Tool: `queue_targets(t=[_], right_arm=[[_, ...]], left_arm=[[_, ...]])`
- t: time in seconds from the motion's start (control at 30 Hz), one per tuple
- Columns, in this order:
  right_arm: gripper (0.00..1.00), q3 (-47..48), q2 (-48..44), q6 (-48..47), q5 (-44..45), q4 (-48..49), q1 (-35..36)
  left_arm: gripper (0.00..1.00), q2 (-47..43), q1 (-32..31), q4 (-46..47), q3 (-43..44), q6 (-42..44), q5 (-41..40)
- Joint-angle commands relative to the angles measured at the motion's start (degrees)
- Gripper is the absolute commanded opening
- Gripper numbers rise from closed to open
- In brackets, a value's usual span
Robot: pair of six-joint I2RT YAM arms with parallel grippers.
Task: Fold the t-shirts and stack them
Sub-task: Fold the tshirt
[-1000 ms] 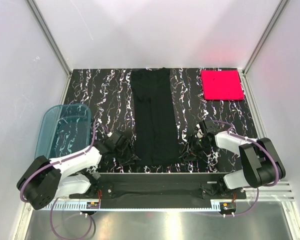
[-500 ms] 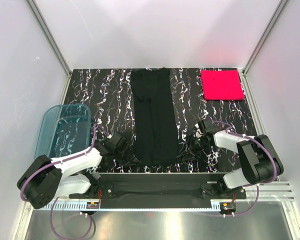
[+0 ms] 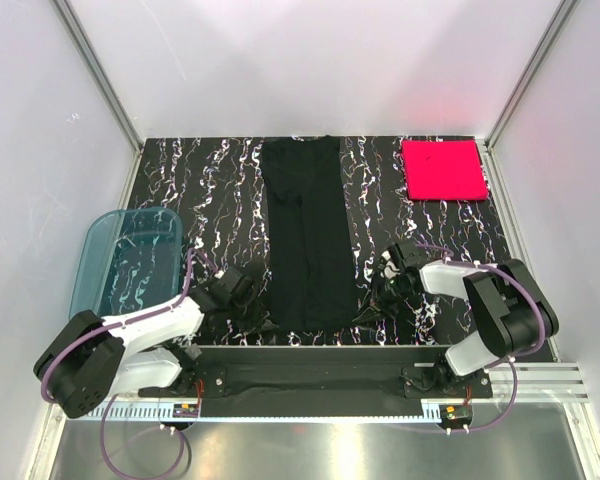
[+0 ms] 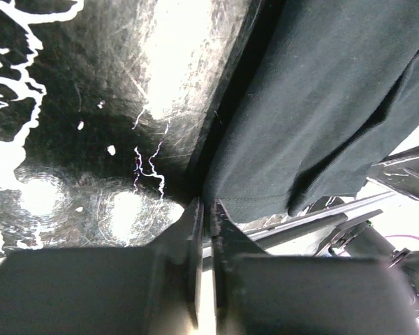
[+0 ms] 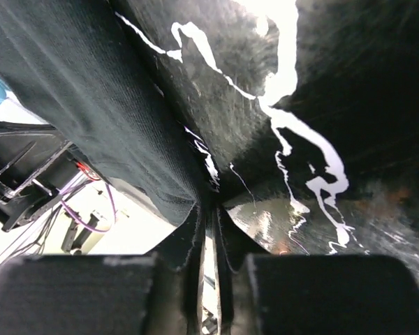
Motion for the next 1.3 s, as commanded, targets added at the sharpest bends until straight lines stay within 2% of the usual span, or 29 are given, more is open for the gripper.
queue_targets(t=[0.0, 0.17, 0.43, 0.6, 0.67, 0.7, 0.77, 0.9, 1.0, 1.1, 1.27], right_arm=[[0.10, -0.4, -1.2, -1.9, 4.1, -1.7, 1.2], [0.00, 0.8, -13.5, -2.7, 5.9, -11.0, 1.2], [0.00, -1.0, -11.9, -2.9, 0.8, -9.3, 2.0], [0.00, 1.3, -15.8, -3.0, 0.3, -13.3, 2.2], [0.00, 5.1, -15.7, -3.3, 1.0, -14.9, 2.2], [0.00, 7.1, -15.0, -3.6, 2.6, -15.6, 2.1], [0.00, 14.7, -11.1, -5.7, 3.9, -17.5, 1.8], [0.00, 28.9, -0.1, -10.8, 4.8, -20.8, -0.6], [0.00, 39.7, 8.5, -13.5, 4.8, -23.3, -2.3], [0.00, 52.2, 18.7, -15.3, 4.4, -26.4, -3.6], [0.00, 62.3, 27.8, -15.5, 3.9, -28.3, -5.8]], left_arm=[[0.00, 0.0, -0.4, -6.7, -0.5, 3.3, -2.2], [0.00, -5.9, -0.4, -12.6, 0.0, 5.0, -4.6], [0.00, -10.4, -2.2, -14.0, -0.3, 2.4, -2.0], [0.00, -10.5, -2.3, -19.5, 7.1, 3.1, -3.1], [0.00, -9.3, -1.7, -21.9, 10.6, 5.2, -4.9], [0.00, -8.4, -0.1, -22.7, 15.1, 6.3, -5.6], [0.00, -4.1, 2.4, -24.7, 19.2, 11.2, -5.8], [0.00, 5.8, 13.4, -25.0, 28.8, 19.6, -4.4], [0.00, 15.5, 17.4, -25.6, 39.3, 25.2, -4.4], [0.00, 26.2, 19.1, -28.2, 50.8, 29.5, -4.3], [0.00, 37.5, 20.7, -30.2, 64.4, 33.2, -4.0]])
